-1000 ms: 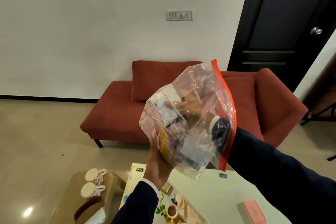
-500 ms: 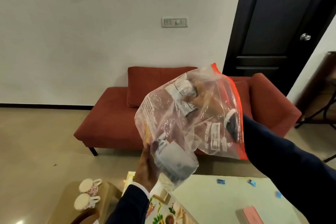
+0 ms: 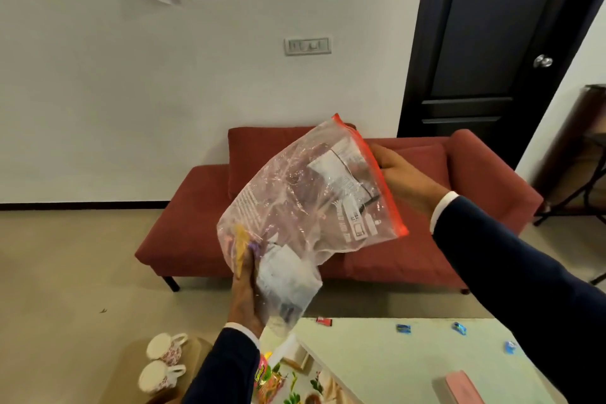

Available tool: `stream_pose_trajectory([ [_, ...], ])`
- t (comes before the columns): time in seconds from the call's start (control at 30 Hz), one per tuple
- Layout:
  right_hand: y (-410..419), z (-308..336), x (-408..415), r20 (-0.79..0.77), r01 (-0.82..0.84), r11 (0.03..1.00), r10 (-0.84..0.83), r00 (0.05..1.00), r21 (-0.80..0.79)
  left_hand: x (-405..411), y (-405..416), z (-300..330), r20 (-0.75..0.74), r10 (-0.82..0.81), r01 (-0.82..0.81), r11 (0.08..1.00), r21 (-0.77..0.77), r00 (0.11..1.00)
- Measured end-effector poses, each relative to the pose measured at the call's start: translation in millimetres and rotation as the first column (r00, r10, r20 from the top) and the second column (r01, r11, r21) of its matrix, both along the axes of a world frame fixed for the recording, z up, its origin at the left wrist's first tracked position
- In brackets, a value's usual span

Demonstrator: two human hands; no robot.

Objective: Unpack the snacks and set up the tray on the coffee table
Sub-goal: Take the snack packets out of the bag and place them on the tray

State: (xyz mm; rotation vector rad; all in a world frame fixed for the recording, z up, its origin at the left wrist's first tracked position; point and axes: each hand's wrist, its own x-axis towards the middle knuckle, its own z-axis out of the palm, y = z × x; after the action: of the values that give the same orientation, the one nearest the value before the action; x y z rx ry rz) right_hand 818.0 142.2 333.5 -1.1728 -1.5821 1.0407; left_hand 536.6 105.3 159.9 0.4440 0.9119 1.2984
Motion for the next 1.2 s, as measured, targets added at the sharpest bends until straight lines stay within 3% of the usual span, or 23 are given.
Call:
stream_pose_trajectory([
  [0.07, 1, -9, 15, -0.020, 0.082, 0.996, -0.082, 0.996, 0.015, -8, 5, -2, -0.038, 0.013, -0.014, 1.000, -0.027, 0.999],
  [0.13, 1, -21, 30, -0.185, 0.127, 0.992, -0.129, 0.974, -0.023, -16, 12, -6, -0.072, 0.014, -0.015, 1.000, -0.020, 0.997],
  [0.27, -6, -51, 50, -0.513, 0.146, 0.976, -0.208, 0.833, -0.160, -32, 21, -7, -0.121, 0.101, -0.101, 0.995, 0.010, 0.988],
  [0.43, -26, -93, 51, -0.595, 0.122, 0.965, -0.240, 0.767, -0.232, -49, 22, -20, -0.126, 0.225, -0.226, 0.974, 0.011, 0.966],
  [0.6, -48, -141, 26, -0.512, 0.122, 0.976, -0.198, 0.836, -0.179, -68, 12, -34, -0.179, 0.260, -0.261, 0.965, 0.018, 0.949],
  [0.8, -51, -206, -9, -0.476, 0.035, 0.884, -0.283, 0.833, -0.465, -88, 3, -50, -0.185, 0.222, -0.236, 0.970, -0.054, 0.957],
  [1.0, -63, -269, -46, -0.459, -0.040, 0.817, -0.283, 0.842, -0.576, -113, -2, -90, -0.160, 0.204, -0.226, 0.965, -0.133, 0.966],
  [1.2, -74, -343, -70, -0.200, -0.025, 0.753, -0.142, 0.969, -0.657, -144, 4, -151, -0.132, 0.181, -0.204, 0.960, -0.192, 0.975],
])
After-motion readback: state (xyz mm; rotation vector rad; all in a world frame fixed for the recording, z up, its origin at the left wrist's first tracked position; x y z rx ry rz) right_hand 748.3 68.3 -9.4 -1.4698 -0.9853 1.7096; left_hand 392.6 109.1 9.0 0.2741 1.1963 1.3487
